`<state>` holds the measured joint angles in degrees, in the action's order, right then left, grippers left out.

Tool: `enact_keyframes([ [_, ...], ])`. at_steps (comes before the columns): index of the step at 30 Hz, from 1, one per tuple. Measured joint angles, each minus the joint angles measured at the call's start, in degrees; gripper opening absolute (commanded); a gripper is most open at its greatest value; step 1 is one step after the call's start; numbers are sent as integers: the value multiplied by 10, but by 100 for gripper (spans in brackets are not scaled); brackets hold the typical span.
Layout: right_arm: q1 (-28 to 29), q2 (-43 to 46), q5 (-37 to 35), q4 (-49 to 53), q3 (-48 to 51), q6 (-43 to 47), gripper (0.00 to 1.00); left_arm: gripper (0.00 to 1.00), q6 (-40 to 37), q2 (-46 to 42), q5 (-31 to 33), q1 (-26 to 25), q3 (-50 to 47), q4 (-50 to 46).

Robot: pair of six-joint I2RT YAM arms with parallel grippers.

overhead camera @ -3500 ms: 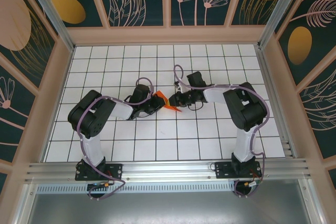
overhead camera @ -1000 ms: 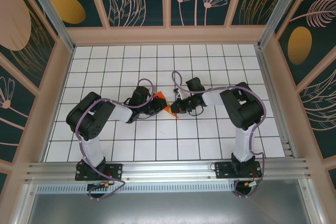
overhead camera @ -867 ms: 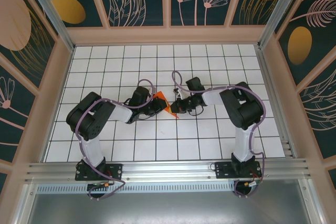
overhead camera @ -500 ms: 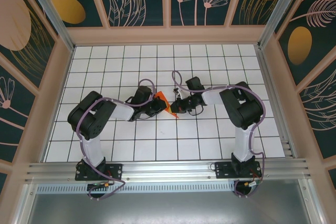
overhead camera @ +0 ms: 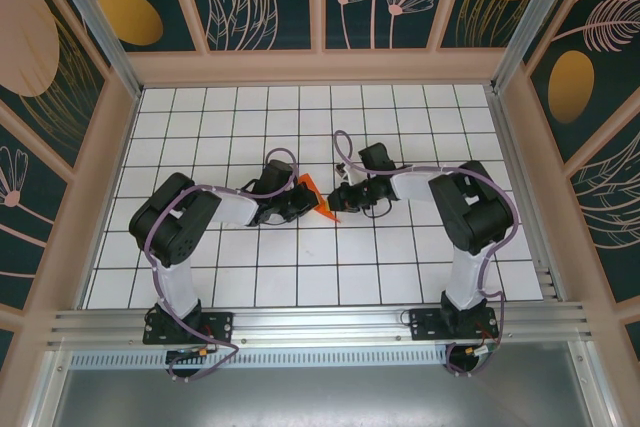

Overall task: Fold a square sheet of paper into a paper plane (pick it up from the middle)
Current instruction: Fold the wing for the fifth time at the center of the table.

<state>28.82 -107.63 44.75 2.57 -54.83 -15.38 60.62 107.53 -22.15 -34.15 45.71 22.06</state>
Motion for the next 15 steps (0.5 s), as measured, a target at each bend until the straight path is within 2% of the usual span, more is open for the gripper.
enact_keyframes([
  [7,0,-2,-13,3,11,1,8,8,0,0,1,0,2,-3],
  [15,0,-2,-28,6,11,2,8,9,0,0,1,0,5,-10],
])
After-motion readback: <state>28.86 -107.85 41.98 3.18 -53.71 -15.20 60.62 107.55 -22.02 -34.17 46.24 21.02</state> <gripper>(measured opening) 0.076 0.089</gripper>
